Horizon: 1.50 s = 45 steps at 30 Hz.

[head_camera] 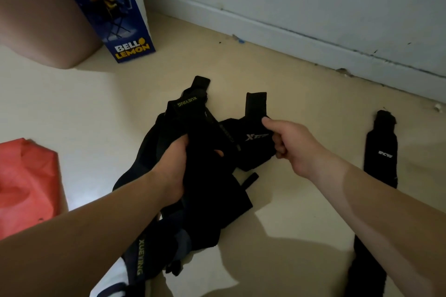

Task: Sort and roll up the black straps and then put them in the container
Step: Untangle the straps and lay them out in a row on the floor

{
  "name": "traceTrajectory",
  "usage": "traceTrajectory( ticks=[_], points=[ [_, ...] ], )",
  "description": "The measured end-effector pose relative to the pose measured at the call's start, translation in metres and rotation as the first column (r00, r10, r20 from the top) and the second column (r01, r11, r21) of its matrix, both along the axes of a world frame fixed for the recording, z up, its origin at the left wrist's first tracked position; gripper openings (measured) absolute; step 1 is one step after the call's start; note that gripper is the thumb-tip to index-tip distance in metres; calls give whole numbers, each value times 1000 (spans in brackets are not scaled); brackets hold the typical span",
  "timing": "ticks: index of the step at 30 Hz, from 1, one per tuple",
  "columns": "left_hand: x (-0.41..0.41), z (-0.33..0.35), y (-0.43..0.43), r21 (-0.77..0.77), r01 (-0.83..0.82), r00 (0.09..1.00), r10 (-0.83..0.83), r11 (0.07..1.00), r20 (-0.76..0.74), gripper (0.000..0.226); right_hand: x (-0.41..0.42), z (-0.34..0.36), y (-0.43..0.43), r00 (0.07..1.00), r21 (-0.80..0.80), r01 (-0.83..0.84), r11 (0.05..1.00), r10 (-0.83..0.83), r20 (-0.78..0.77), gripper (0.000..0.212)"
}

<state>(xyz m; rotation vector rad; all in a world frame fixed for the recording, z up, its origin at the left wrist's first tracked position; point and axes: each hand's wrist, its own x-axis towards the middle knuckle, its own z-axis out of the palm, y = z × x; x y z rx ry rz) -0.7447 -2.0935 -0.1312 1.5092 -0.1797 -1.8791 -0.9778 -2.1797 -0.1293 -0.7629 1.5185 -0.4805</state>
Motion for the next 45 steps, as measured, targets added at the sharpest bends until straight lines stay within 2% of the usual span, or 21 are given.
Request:
traceTrajectory(
  ticks=[4,7,11,14,19,22,26,28,30,32,33,35,36,37,38,40,42,43,45],
  points=[
    [-2,4,-4,-10,-31,999,31,999,-38,54,-2,5,3,998,-122,-44,992,38,-57,16],
    [-7,12,-6,14,-91,992,92,996,-86,46,1,6,6,985,-202,-73,977,39,-166,29],
    [-17,20,-6,-49,38,999,-38,998,-1,30,7,15,5,957,-327,-201,923,113,-268,38],
    [-24,27,-6,-67,81,994,-76,994,78,23,9,19,1,973,-334,-169,927,103,-206,51],
    [-31,40,-12,-46,132,986,-126,990,108,21,11,26,2,990,-327,-56,943,10,-139,38],
    [-38,49,-12,-45,72,986,-64,996,155,14,10,24,6,994,-229,-73,971,52,-96,31],
    [-45,48,-16,-53,-21,976,32,998,216,21,9,18,13,997,-110,-79,991,78,-10,25],
    [-46,43,-19,-89,-34,958,58,995,282,30,9,20,15,987,-53,-137,989,141,78,39],
    [-49,46,-20,-79,14,946,13,997,325,33,11,24,19,957,-36,-241,970,244,160,64],
    [-54,55,-19,-81,42,978,-25,996,209,22,14,27,23,923,-56,-324,944,329,201,79],
    [-57,61,-19,-77,36,995,-29,996,92,17,15,28,24,914,-55,-332,942,335,227,80],
    [-61,65,-19,-104,46,993,-56,993,-101,24,14,29,23,921,-31,-267,963,265,285,76],
    [-60,62,-20,-123,42,992,-57,992,-115,29,13,28,21,937,-33,-221,975,222,271,72],
    [-57,56,-20,-131,21,999,-27,991,-44,31,13,27,19,958,-56,-184,981,192,213,65],
    [-53,49,-20,-143,6,993,10,990,115,29,12,26,17,978,-95,-163,982,174,118,57],
    [-43,27,-13,-191,39,887,54,981,458,24,9,21,15,995,-156,-99,983,98,-18,41],
    [-32,7,0,-164,250,759,-88,954,646,22,5,19,14,999,-101,25,995,-20,46,37],
    [-29,-2,7,-129,431,673,-223,893,706,26,4,22,13,993,-60,79,995,-73,97,40],
    [-27,-18,19,-36,746,437,-448,665,780,57,3,33,10,975,-17,135,991,-130,180,47]
  ],
)
